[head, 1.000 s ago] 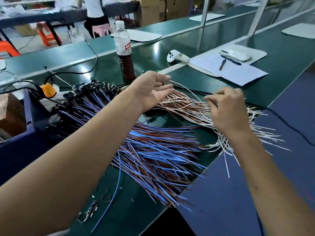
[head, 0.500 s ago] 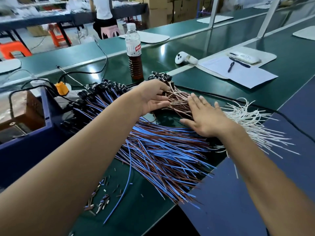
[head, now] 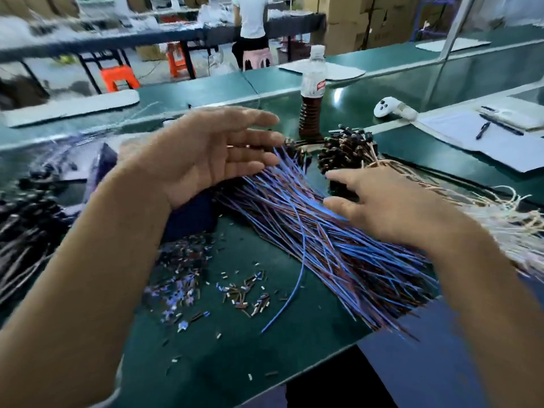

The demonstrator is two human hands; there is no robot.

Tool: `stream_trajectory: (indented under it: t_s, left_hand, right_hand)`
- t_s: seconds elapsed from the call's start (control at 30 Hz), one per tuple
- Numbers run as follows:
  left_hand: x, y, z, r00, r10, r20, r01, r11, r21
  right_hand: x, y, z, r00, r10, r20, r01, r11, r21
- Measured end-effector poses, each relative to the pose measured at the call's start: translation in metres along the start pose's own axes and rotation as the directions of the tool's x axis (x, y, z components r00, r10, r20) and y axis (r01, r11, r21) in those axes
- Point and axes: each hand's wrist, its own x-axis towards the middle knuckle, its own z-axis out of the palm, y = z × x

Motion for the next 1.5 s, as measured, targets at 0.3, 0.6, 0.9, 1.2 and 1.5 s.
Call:
stream_trajectory:
  t_s: [0.3, 0.6, 0.9, 1.2, 1.5]
  left_hand:
    - [-0.161, -0.04, -0.086, 0.838, 0.11, -0.534, -0.114, 0.993, 0.025]
    - [-0.235, -0.089, -0.157, 0.145, 0.513, -0.846, 0.82, 0.416, 0.393]
    - [-0.218, -0.09, -0.193, 0.164, 0.535, -0.829, 0.777, 0.448, 0.443]
    - [-0.19, -0.083, -0.237, 0.229, 0.39, -0.892, 0.876, 0.316, 0.364]
    - [-0.175, -0.023, -0.187, 0.155, 0.409, -0.899, 0.031, 0.908, 0.419]
  right_hand:
    - [-0.01, -0.207, 0.102, 0.879, -0.458, -0.13, 0.472, 0.802, 0.366]
    - [0.005, -0.343, 0.146, 0.921, -0.388, 0.029, 0.137, 0.394, 0.909]
    - [0.064, -0.397, 0.194, 0.98, -0.138, 0.145, -0.008, 0.7, 0.715]
    - [0.064, -0.396, 0.217, 0.951, -0.252, 0.179, 0.018, 0.623, 0.782]
    - [0.054, -0.395, 0.191, 0.915, -0.402, -0.034, 0.192, 0.359, 0.914]
